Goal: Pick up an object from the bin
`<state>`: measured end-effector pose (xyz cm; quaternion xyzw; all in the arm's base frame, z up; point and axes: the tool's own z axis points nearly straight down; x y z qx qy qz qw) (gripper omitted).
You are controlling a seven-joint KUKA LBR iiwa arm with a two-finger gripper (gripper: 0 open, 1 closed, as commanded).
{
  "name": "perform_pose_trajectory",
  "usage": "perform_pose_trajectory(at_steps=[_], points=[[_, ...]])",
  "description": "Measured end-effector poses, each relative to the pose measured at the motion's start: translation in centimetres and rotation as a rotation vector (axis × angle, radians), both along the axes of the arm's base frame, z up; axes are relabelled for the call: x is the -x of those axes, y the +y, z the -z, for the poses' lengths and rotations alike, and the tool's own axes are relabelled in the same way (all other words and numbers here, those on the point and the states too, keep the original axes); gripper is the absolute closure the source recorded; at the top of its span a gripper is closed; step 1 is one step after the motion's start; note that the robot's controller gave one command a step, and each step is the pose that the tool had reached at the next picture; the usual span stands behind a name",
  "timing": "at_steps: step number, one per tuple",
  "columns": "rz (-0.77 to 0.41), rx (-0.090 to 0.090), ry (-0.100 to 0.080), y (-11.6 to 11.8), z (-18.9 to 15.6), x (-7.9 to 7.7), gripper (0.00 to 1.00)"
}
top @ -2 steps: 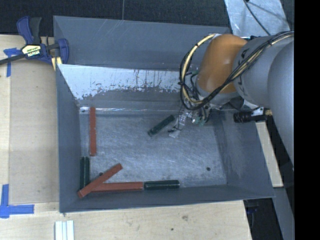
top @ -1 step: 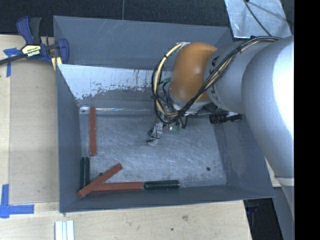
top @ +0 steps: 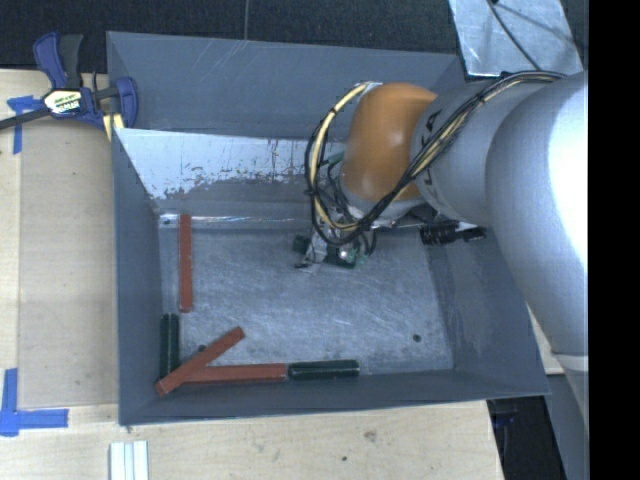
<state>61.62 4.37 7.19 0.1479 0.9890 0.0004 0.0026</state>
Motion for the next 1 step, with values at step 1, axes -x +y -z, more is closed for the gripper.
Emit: perform_pose_trajectory(at_steps=[1], points=[[-0.001,0.0,-0.004,-1.87,-13.9,7.49,1.0]])
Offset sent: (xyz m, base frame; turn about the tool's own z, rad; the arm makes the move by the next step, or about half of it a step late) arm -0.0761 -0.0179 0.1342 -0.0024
